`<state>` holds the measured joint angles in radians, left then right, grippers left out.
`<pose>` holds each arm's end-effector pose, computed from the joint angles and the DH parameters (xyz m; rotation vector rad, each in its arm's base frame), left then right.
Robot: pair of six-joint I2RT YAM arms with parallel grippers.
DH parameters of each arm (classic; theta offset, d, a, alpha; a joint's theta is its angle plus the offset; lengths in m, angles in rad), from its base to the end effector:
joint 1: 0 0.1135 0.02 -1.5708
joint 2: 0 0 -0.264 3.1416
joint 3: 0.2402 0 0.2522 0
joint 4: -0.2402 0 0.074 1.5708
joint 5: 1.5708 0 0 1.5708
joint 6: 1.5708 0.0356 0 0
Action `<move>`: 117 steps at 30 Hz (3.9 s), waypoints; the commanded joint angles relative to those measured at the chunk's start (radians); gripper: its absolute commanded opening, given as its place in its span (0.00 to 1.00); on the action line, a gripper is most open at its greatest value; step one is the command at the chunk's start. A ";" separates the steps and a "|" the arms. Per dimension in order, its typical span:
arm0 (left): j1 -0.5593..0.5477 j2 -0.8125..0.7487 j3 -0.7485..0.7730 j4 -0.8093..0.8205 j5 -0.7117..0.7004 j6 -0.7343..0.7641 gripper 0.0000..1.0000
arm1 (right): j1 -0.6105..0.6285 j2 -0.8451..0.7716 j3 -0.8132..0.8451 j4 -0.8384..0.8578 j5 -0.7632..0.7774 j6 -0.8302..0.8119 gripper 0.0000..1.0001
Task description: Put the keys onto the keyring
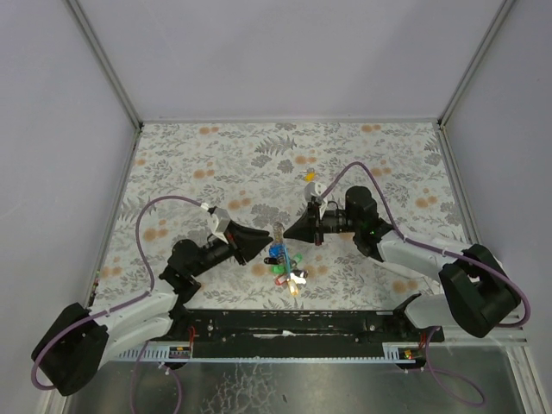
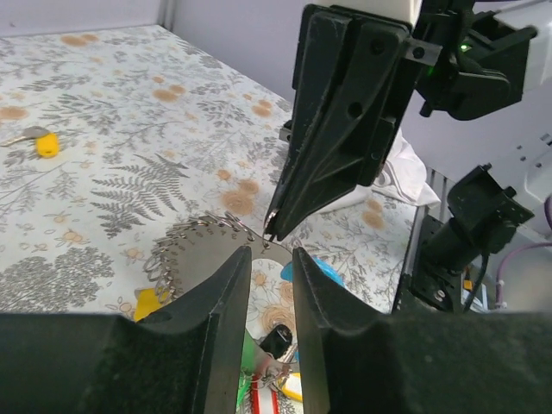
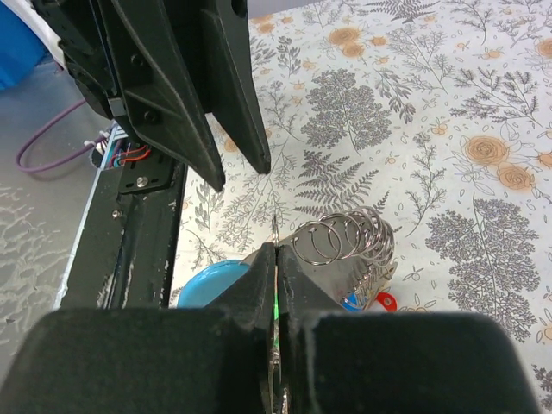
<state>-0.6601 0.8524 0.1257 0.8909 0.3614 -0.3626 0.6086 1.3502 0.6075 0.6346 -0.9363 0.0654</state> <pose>0.1305 -0.1173 0.2119 0.5334 1.4130 -1.0873 0.2115 0.1823 0.2394 -1.1576 1.3813 1.2701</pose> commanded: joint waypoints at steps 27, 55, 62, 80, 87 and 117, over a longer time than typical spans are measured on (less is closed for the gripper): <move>0.040 0.265 0.068 0.308 0.143 -0.020 0.22 | 0.003 0.033 -0.047 0.323 -0.041 0.166 0.00; 0.102 0.328 0.102 0.349 0.304 -0.066 0.26 | 0.004 0.041 -0.034 0.323 -0.080 0.160 0.00; 0.102 0.343 0.115 0.318 0.322 -0.041 0.22 | 0.003 0.036 -0.031 0.307 -0.091 0.148 0.00; 0.095 0.097 0.148 -0.095 0.275 0.194 0.00 | 0.004 -0.047 -0.008 0.054 -0.008 -0.002 0.21; 0.022 0.048 0.171 -0.236 0.187 0.312 0.00 | 0.003 -0.125 -0.022 -0.004 0.021 -0.070 0.31; -0.064 0.077 0.380 -0.618 0.110 0.441 0.00 | 0.034 -0.023 0.199 -0.372 -0.049 -0.283 0.36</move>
<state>-0.7078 0.9379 0.4538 0.3298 0.5076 0.0353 0.6266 1.3239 0.7429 0.3592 -0.9623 -0.1360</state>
